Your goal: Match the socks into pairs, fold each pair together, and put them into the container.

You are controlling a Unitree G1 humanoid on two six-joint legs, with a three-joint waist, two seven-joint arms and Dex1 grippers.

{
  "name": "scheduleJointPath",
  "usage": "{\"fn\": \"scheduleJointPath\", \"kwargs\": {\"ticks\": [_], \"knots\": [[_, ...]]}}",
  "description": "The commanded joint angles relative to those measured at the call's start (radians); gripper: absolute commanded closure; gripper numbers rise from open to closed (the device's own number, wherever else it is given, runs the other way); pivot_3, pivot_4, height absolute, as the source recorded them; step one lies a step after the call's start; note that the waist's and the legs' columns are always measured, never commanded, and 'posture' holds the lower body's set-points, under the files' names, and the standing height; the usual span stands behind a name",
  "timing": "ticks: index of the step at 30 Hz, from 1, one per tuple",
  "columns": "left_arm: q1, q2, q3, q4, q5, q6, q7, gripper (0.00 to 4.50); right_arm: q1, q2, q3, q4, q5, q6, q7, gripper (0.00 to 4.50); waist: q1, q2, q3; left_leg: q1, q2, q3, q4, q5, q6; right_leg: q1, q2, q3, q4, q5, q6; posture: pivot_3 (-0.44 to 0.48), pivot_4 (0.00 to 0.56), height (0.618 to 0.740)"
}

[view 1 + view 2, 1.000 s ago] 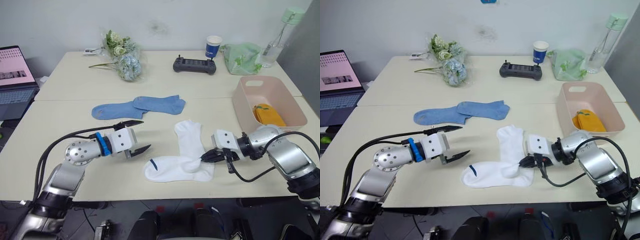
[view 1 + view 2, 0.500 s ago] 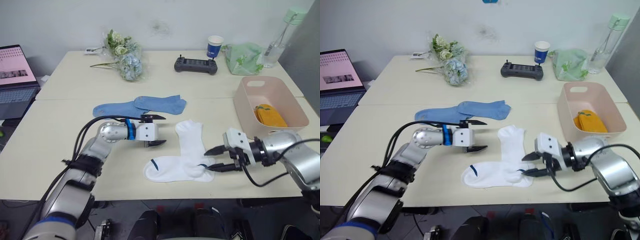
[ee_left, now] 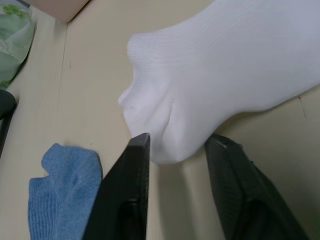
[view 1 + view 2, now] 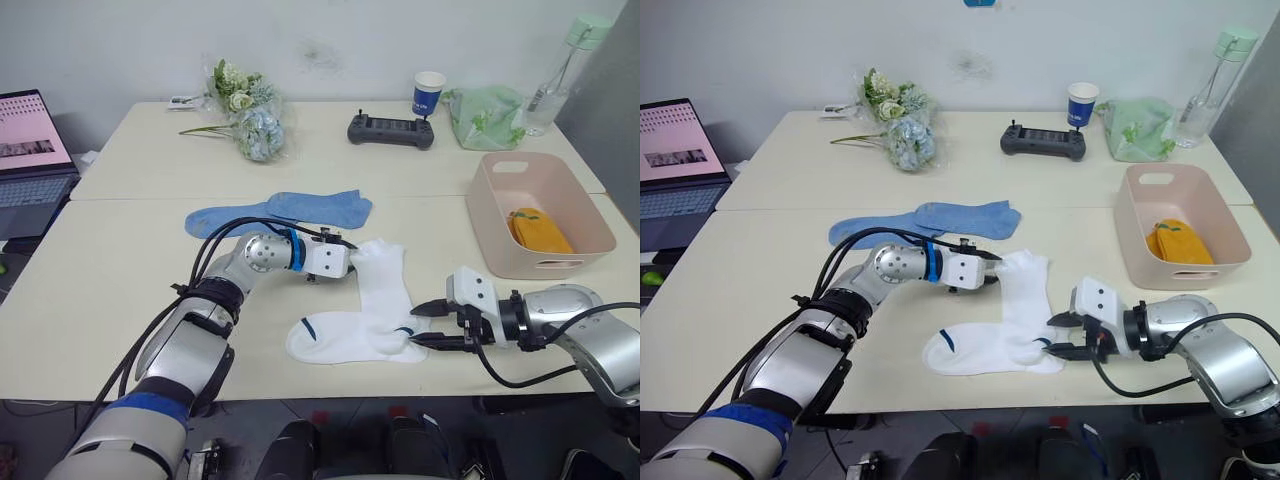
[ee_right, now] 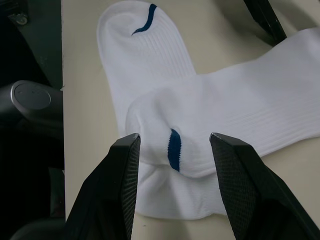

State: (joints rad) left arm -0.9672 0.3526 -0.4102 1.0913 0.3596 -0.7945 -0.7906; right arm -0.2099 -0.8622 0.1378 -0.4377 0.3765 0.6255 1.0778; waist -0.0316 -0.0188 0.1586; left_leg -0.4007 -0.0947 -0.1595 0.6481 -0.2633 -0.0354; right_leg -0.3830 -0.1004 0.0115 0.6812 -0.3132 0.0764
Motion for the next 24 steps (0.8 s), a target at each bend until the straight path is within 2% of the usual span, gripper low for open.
{"fn": "scheduleJointPath", "kwargs": {"ticks": [1, 2, 3, 8, 11, 14, 17, 20, 24], "knots": [[-0.023, -0.003, 0.007, 0.01, -0.003, -0.028, 0.011, 3.95, -0.011, 0.003, -0.033, -0.018, 0.012, -0.001, -0.022, 2.09, 0.0, 0.0, 0.0, 0.0, 0.0, 0.0, 0.0, 0.0, 0.0, 0.0, 0.0, 0.0, 0.0, 0.0, 0.0, 0.0, 0.15, 0.74], [-0.017, -0.001, 0.011, 0.008, -0.007, -0.031, 0.009, 4.34, -0.014, 0.009, -0.029, -0.006, 0.006, -0.006, -0.031, 2.09, 0.0, 0.0, 0.0, 0.0, 0.0, 0.0, 0.0, 0.0, 0.0, 0.0, 0.0, 0.0, 0.0, 0.0, 0.0, 0.0, 0.15, 0.74], [-0.012, 0.002, 0.015, 0.005, -0.012, -0.032, 0.006, 4.48, -0.016, 0.013, -0.026, 0.003, 0.002, -0.011, -0.037, 2.09, 0.0, 0.0, 0.0, 0.0, 0.0, 0.0, 0.0, 0.0, 0.0, 0.0, 0.0, 0.0, 0.0, 0.0, 0.0, 0.0, 0.15, 0.74], [0.044, 0.041, 0.043, -0.042, -0.04, -0.001, -0.005, 4.48, -0.033, 0.036, -0.023, 0.032, 0.008, -0.014, -0.052, 2.09, -0.003, 0.0, 0.0, 0.0, 0.0, 0.0, 0.0, 0.0, 0.0, 0.0, 0.0, 0.0, 0.0, 0.0, 0.0, 0.0, 0.15, 0.74], [0.117, 0.094, 0.078, -0.138, -0.083, 0.043, -0.025, 4.48, -0.042, 0.042, -0.024, 0.041, 0.014, -0.009, -0.053, 2.09, -0.01, 0.0, 0.0, 0.0, 0.001, 0.0, -0.001, 0.0, 0.0, -0.001, 0.0, 0.001, 0.001, 0.0, 0.0, 0.0, 0.15, 0.74], [0.262, 0.176, 0.112, -0.378, -0.158, 0.132, -0.096, 4.48, -0.041, 0.039, -0.029, 0.05, 0.017, -0.011, -0.048, 2.09, -0.023, 0.001, -0.001, 0.001, 0.001, -0.001, -0.001, 0.0, 0.0, -0.001, 0.001, 0.001, 0.001, 0.0, 0.0, 0.0, 0.15, 0.74], [0.464, 0.27, 0.147, -0.721, -0.234, 0.315, -0.161, 4.48, -0.032, 0.05, -0.046, 0.059, 0.031, 0.005, -0.062, 2.09, -0.028, 0.002, -0.001, 0.001, 0.001, -0.001, -0.002, 0.0, 0.0, -0.002, 0.001, 0.003, 0.001, 0.0, 0.0, 0.0, 0.15, 0.74], [0.65, 0.332, 0.199, -1.02, -0.251, 0.504, -0.143, 4.48, -0.025, 0.071, -0.056, 0.044, 0.053, 0.041, -0.082, 2.09, -0.023, 0.002, -0.001, 0.001, 0.001, -0.002, -0.002, 0.0, 0.0, -0.002, 0.001, 0.003, 0.001, 0.0, 0.0, 0.0, 0.15, 0.74], [0.838, 0.372, 0.239, -1.304, -0.248, 0.704, -0.12, 4.48, -0.01, 0.087, -0.057, 0.017, 0.069, 0.089, -0.119, 2.09, -0.012, 0.002, -0.001, 0.001, 0.001, -0.001, -0.002, 0.0, 0.0, -0.001, 0.0, 0.004, 0.0, 0.0, 0.0, 0.0, 0.15, 0.74]]}}
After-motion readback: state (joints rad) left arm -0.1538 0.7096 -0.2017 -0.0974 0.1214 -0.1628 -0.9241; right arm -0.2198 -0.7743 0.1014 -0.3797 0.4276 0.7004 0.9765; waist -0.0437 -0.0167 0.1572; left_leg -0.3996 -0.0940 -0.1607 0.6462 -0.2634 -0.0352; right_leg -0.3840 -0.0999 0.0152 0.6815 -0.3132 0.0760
